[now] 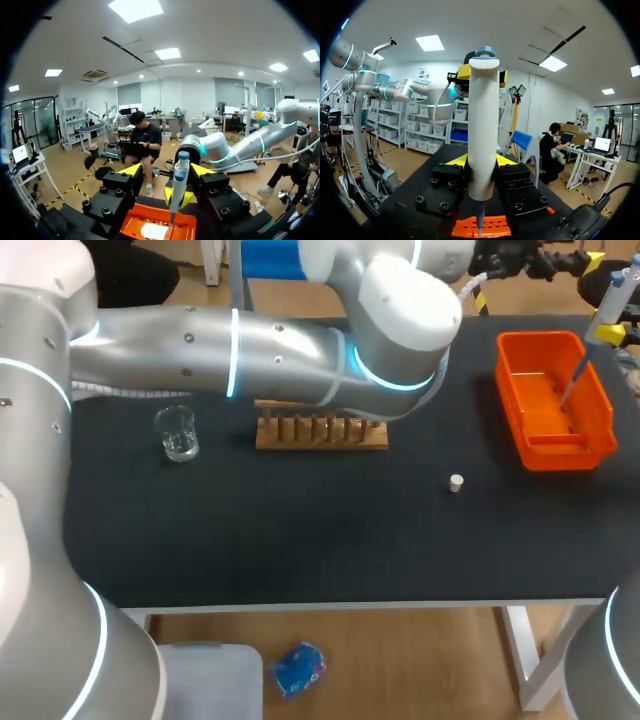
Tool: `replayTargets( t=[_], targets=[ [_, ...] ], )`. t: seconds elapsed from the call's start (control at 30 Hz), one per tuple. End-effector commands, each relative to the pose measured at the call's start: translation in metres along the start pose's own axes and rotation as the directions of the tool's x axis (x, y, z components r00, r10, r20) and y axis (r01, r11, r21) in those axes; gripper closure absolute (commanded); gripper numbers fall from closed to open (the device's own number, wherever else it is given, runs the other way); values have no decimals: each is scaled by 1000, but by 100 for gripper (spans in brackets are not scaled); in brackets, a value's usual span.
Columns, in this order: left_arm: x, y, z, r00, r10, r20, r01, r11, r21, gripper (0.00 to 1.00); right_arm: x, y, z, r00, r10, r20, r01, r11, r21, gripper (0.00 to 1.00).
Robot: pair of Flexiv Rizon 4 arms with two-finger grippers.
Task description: Invert the test tube, pick up the pipette, mount the tip to pipette, aspirate from beaker and dispense into the tube, eject the tip, return the pipette, and cap with the stopper.
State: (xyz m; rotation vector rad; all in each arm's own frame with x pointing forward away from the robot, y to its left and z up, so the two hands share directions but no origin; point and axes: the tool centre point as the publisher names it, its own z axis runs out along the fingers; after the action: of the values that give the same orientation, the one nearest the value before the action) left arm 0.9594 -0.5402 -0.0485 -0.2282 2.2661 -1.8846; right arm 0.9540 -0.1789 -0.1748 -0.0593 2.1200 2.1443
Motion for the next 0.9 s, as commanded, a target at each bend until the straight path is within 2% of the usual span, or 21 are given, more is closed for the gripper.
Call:
replayTargets(
  t=[0.03, 0.37, 0.5, 0.9],
  targets=[
    [-4, 4, 27, 1000, 9, -15, -5, 962, 272, 100, -2, -1, -2, 1000, 0, -7, 0, 1000, 0, 100],
    [-2, 9, 40, 999, 25, -30, -12, 929, 369, 100, -2, -1, -2, 1000, 0, -7, 0, 1000, 0, 100],
    [-3, 10, 40, 999, 27, -40, -8, 906, 424, 100, -2, -1, -2, 1000, 0, -7, 0, 1000, 0, 100],
    [-3, 10, 40, 999, 27, -40, -8, 906, 424, 100, -2, -1, -2, 1000, 0, -7, 0, 1000, 0, 100]
  ],
)
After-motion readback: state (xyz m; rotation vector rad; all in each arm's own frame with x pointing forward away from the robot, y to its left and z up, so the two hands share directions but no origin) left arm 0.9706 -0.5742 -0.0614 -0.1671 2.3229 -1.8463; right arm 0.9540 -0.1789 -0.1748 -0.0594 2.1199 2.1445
